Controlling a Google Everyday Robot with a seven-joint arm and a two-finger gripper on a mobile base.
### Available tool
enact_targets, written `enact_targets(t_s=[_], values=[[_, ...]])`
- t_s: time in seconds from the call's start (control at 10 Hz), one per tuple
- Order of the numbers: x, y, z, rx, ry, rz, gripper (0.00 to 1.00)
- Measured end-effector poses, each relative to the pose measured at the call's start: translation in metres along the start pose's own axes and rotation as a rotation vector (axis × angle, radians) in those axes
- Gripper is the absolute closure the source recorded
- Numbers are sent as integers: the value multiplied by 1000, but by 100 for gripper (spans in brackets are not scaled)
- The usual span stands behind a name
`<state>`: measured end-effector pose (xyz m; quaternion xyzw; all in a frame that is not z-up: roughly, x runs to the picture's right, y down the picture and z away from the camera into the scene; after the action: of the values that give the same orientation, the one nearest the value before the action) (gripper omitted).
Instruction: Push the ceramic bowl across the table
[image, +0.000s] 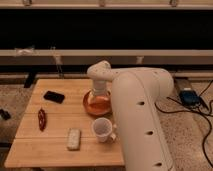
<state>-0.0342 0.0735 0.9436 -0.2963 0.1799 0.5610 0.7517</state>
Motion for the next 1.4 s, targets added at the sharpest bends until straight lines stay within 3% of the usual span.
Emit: enact_targets(t_s=[0.7, 1.4], values=[[-21, -50, -7, 8, -27, 75, 20], [-28, -85, -13, 28, -39, 109, 20]])
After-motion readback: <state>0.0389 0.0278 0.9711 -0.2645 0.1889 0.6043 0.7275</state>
